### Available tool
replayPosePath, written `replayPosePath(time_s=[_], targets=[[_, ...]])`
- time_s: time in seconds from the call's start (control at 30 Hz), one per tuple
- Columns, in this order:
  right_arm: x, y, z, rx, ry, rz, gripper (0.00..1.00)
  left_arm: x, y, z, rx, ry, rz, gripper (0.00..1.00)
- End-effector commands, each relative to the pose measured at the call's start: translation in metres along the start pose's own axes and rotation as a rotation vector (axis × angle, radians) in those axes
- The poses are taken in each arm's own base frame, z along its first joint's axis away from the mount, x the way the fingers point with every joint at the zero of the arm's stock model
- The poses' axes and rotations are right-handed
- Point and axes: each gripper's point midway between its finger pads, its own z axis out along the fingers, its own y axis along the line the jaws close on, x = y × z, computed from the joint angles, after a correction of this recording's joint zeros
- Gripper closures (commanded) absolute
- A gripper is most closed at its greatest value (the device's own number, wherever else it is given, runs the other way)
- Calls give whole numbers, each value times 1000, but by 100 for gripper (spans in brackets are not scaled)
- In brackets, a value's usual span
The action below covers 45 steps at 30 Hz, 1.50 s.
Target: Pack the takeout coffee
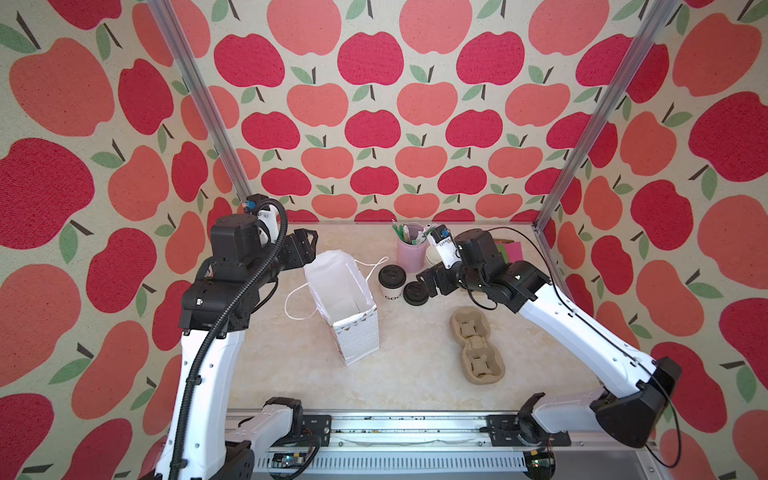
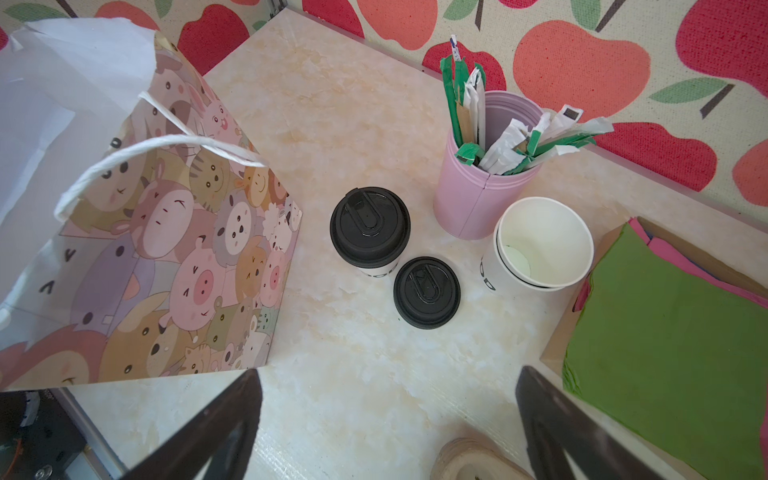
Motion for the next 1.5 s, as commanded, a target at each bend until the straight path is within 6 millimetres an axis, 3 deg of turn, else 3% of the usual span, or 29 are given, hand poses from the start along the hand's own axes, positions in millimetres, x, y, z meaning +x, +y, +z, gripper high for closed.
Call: replayPosePath(time_s=[0.0, 0.17, 0.57, 0.8, 1.13, 1.47], targets=[[-1, -6, -5, 20, 10, -9, 2, 29, -7, 28, 123, 202, 177, 23], [3, -9, -5, 15, 31, -14, 2, 45, 15, 65, 103, 333, 235, 25], [13, -15, 0, 6, 57, -7, 2, 71, 44, 100, 79, 534, 240, 32], [17, -14, 2, -1, 66, -5, 2, 76, 47, 113, 85, 559, 233, 36], [24, -17, 1, 5, 72, 1, 2, 98, 52, 122, 63, 645, 257, 44], [28, -18, 3, 5, 72, 13, 2, 115, 60, 131, 27, 693, 255, 66]])
